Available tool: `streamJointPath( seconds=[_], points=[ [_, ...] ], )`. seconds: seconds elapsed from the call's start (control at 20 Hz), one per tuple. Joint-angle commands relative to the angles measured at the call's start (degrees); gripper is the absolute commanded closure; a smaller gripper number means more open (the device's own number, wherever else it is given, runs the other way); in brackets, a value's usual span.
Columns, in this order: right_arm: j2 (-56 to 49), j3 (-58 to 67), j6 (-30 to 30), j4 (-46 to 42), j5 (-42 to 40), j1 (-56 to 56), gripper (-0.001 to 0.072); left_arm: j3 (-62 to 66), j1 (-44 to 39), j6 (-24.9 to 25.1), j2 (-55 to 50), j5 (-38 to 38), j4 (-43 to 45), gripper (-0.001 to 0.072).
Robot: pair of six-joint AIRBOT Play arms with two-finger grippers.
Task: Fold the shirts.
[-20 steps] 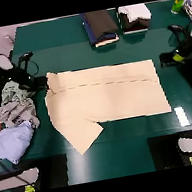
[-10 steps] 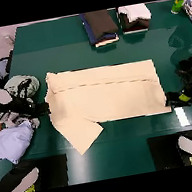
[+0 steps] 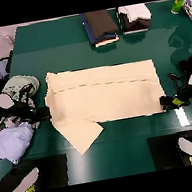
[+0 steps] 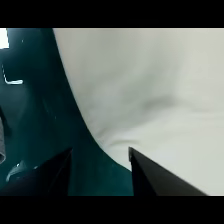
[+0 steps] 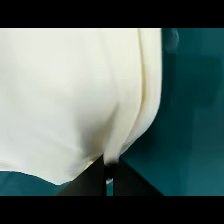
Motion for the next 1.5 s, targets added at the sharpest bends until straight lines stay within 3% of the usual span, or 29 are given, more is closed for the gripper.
streamJointPath(
  seconds=[0.0, 0.1, 0.4, 0.7, 0.75, 0.85, 1.1, 1.25, 1.45],
  points=[
    [-0.04, -0.26, 0.02, 0.22, -1.14, 2.38, 0.0689, -3.23, -0.09, -1.07, 0.04, -1.99, -0.94, 0.028],
    [-0.04, -0.26, 0.02, 0.2, -1.44, 2.54, 0.0689, -6.25, -3.67, -2.67, 0.04, -0.09, -1.18, 0.028],
    [-0.02, -0.26, 0.0, 0.2, -1.57, 2.54, 0.0689, -10.01, -19.41, -13.68, 0.02, 8.11, -1.22, 0.026],
    [-0.02, -0.26, -0.07, 0.17, -1.97, 2.54, 0.0689, -10.01, -22.49, -16.06, -0.15, 8.5, -1.16, 0.0262],
    [-0.02, -0.26, -0.44, 0.24, -1.97, 2.54, 0.0689, -10.01, -22.49, -16.04, -0.15, 8.59, -1.16, 0.0326],
    [-0.04, -0.09, -0.68, 0.22, -1.92, 2.54, 0.0688, -9.92, -22.49, -16.0, -0.13, 9.42, -1.01, 0.0657],
    [4.39, 7.17, -2.16, -0.15, 3.91, 2.54, 0.0689, -4.04, -22.51, -15.67, 3.06, 4.87, 4.17, 0.0682],
    [11.54, 10.49, -2.62, -0.42, 10.34, 2.54, 0.069, -1.33, -22.49, -17.14, 11.19, -2.47, 9.9, 0.0682],
    [20.02, 10.99, -2.54, -6.6, 15.93, 2.51, 0.0691, 0.79, -22.49, -17.11, 19.65, -12.09, 9.84, 0.0682]
  ],
)
